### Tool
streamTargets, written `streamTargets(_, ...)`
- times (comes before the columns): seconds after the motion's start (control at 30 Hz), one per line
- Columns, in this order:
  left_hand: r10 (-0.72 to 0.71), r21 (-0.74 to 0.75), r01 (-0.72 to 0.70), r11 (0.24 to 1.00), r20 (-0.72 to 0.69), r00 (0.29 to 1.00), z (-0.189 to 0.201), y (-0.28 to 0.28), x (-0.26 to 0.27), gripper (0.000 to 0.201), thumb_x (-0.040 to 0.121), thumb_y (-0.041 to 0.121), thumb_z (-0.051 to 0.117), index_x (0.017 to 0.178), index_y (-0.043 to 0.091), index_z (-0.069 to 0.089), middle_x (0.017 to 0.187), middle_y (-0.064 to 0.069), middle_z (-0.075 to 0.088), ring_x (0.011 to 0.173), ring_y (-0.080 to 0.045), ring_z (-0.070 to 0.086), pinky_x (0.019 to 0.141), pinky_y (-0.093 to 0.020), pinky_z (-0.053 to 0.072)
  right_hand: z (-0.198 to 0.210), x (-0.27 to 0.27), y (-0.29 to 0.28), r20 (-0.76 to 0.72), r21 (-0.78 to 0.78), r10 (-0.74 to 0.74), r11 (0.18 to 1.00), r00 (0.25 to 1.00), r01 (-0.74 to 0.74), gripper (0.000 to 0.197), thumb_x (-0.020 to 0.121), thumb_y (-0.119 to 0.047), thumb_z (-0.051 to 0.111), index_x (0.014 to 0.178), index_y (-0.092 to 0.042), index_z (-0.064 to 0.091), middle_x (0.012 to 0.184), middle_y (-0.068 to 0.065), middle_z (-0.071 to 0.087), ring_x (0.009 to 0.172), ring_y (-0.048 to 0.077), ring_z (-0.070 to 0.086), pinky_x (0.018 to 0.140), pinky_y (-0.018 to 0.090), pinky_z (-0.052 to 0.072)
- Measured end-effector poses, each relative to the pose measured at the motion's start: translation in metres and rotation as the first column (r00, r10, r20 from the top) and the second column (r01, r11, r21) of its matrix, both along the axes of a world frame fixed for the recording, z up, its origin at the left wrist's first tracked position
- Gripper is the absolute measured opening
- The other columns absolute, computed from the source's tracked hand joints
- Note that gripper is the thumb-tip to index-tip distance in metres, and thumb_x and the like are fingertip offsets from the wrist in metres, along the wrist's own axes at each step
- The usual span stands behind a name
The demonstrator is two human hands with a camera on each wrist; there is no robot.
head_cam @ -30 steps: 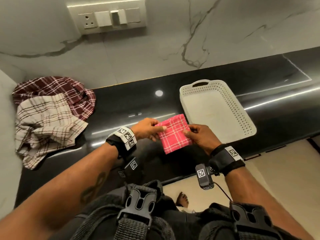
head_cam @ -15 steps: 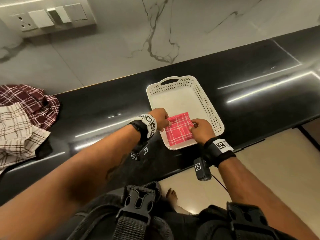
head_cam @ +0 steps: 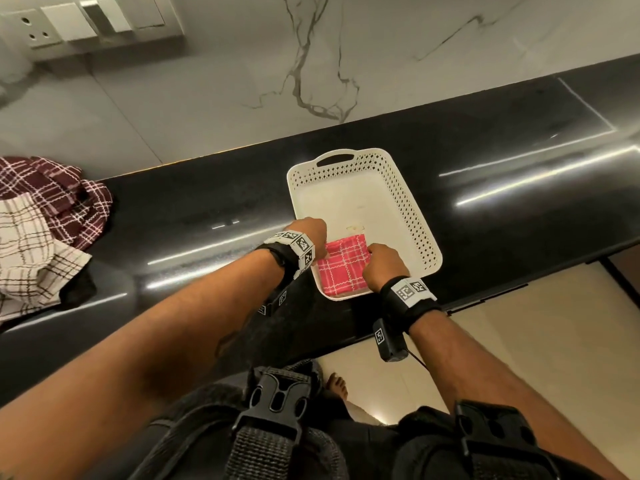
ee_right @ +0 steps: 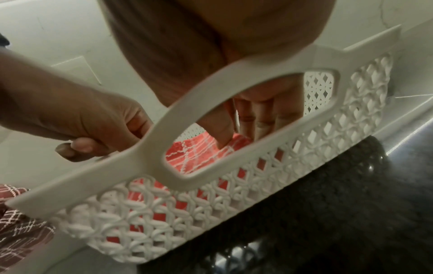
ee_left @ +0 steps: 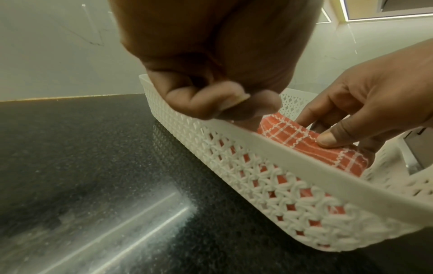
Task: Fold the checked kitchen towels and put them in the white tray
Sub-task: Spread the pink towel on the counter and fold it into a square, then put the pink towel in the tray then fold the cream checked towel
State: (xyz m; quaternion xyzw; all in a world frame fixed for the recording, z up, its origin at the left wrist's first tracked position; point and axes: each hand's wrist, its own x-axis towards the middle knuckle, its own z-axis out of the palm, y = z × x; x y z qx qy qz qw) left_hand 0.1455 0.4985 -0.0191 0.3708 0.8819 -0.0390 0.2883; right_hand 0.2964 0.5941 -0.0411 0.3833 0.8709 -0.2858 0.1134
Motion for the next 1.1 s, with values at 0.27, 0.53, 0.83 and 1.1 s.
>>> streamTargets(0.27,-0.091,-0.003,0.092,0.996,-0.156,0.984,0.000,-0.009,0.004,0.022,0.086,0.021,0.068,0.107,0.014,0.071,0.094,-0.005,0.071,0.077,-0.026,0.066,0.067,-0.034,0.056,0.004,-0.003,-0.003,0.053,0.021,0.031,0.999,0.998,-0.032,0.016,0.094,-0.013,0.050,0.103,-0.013,0.063,0.107,0.009,0.069,0.093,0.028,0.066,0.082,0.036,0.053)
streamTargets(0.53,0.106,0.467,-0.030,0.884,-0.137,0.985,0.029,-0.078,-0.033,0.027,0.091,0.033,0.062,0.117,0.025,0.065,0.121,0.005,0.060,0.105,-0.022,0.062,0.090,-0.040,0.052,0.048,-0.033,-0.038,-0.277,0.164,0.019,0.986,0.961,0.028,0.049,0.095,-0.019,0.053,0.141,-0.011,0.043,0.142,0.013,0.044,0.124,0.032,0.048,0.105,0.050,0.041)
streamTargets(0.83,0.472,0.276,-0.440,0.855,-0.056,0.880,0.001,-0.313,-0.112,0.018,0.087,0.027,0.058,0.098,0.024,0.072,0.110,-0.005,0.070,0.104,-0.029,0.065,0.089,-0.038,0.053,0.011,-0.138,-0.254,-0.157,0.206,0.566,0.820,0.809,-0.534,0.055,0.094,-0.032,0.056,0.144,-0.014,0.041,0.154,0.015,0.032,0.142,0.036,0.027,0.114,0.049,0.031)
streamTargets(1.1,0.579,0.313,-0.493,0.812,-0.324,0.748,0.003,-0.478,-0.183,0.025,0.087,0.021,0.060,0.110,0.017,0.067,0.115,-0.009,0.057,0.105,-0.032,0.058,0.090,-0.044,0.051,-0.030,-0.192,-0.382,0.096,0.022,0.734,0.674,0.673,-0.738,0.068,0.095,-0.049,0.053,0.154,-0.033,0.023,0.166,0.007,-0.002,0.148,0.047,-0.006,0.114,0.071,0.007)
